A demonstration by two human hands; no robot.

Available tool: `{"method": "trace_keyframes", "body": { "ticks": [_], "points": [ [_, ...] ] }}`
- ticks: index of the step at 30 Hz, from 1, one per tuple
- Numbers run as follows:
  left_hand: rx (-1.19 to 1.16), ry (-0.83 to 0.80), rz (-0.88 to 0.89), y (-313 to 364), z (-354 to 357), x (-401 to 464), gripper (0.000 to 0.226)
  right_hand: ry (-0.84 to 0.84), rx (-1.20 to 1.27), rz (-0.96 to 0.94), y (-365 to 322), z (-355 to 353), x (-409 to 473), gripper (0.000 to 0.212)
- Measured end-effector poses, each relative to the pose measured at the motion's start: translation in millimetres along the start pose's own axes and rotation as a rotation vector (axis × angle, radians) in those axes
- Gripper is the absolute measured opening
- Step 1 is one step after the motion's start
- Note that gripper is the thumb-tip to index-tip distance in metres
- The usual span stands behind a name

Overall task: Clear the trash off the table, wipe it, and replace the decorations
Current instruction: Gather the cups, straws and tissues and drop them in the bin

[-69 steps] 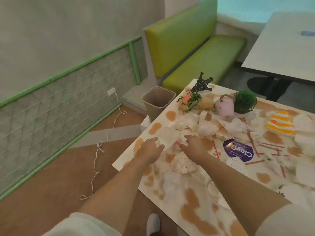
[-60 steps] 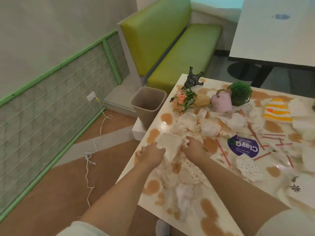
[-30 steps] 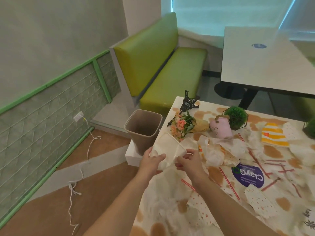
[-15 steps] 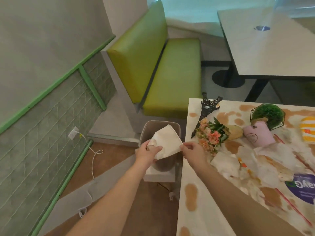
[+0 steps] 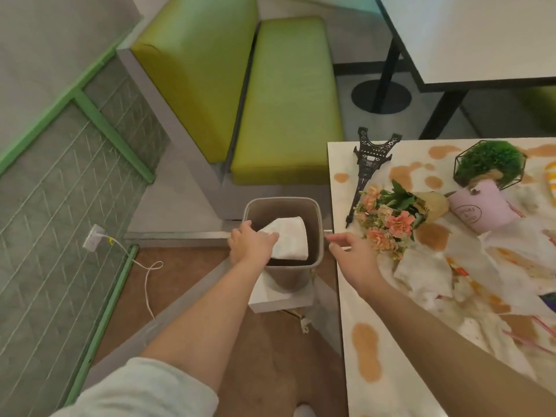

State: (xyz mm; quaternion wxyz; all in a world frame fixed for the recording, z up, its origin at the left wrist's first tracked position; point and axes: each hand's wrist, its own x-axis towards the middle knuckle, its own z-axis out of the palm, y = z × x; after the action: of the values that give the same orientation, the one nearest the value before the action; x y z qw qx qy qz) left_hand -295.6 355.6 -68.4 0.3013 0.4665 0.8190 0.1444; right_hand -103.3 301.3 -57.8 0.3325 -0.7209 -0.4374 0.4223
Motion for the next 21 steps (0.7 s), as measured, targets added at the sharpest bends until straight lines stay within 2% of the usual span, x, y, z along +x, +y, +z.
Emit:
{"method": "trace_keyframes", "body": {
  "ticks": [4,8,12,21],
  "points": [
    [0.022,-0.026,0.138,-3.1,6.2,-10.8,0.047,0.037,0.028,0.011,4.7,-9.1,-11.7,0.015],
    [-0.122,-0.122,0.213,5.0,13.8,-41.2,0.026,0.059,0.032,0.020,7.9,-19.8,-29.1,0.017],
    [-0.160,-0.193,0.261,20.9,22.0,-80.6,0.017,0.072,0.020,0.031,9.5,-39.2,-49.5,0.014],
    [-0.128,-0.353,0.341,36.2,60.3,-151.6,0.019,0.139,-0.039,0.044,48.4,-99.5,-91.5,0.019]
  ]
}}
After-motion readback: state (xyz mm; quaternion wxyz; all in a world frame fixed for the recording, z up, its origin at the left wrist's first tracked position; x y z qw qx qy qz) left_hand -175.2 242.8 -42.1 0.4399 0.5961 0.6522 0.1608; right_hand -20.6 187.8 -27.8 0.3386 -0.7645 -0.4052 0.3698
